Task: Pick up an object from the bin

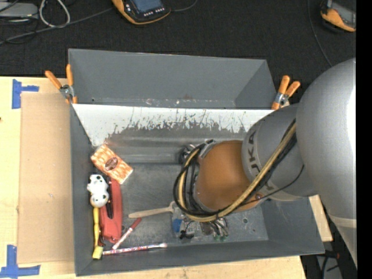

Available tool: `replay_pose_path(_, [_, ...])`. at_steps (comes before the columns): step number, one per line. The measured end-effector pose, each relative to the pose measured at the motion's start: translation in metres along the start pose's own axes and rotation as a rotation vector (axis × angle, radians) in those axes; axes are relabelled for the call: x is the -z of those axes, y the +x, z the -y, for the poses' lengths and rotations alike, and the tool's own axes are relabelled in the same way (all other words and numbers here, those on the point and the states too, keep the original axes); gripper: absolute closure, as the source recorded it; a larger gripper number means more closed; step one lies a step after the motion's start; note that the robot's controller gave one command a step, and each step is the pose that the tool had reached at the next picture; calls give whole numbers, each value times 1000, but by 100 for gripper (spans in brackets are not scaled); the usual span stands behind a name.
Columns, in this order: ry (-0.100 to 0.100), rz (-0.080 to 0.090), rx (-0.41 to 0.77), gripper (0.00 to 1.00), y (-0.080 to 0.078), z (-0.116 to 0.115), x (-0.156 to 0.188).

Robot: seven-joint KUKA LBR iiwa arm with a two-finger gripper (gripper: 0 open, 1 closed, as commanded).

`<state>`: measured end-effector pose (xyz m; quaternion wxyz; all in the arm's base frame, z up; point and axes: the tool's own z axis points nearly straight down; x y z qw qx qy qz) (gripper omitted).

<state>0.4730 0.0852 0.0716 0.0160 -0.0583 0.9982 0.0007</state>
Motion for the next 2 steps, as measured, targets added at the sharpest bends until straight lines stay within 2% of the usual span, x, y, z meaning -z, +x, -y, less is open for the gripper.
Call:
replay_pose_path(1, [0,5,-16,100,-4,15,70])
replay_pose_path(2, [-1,-12,-32,100,-14,19,161])
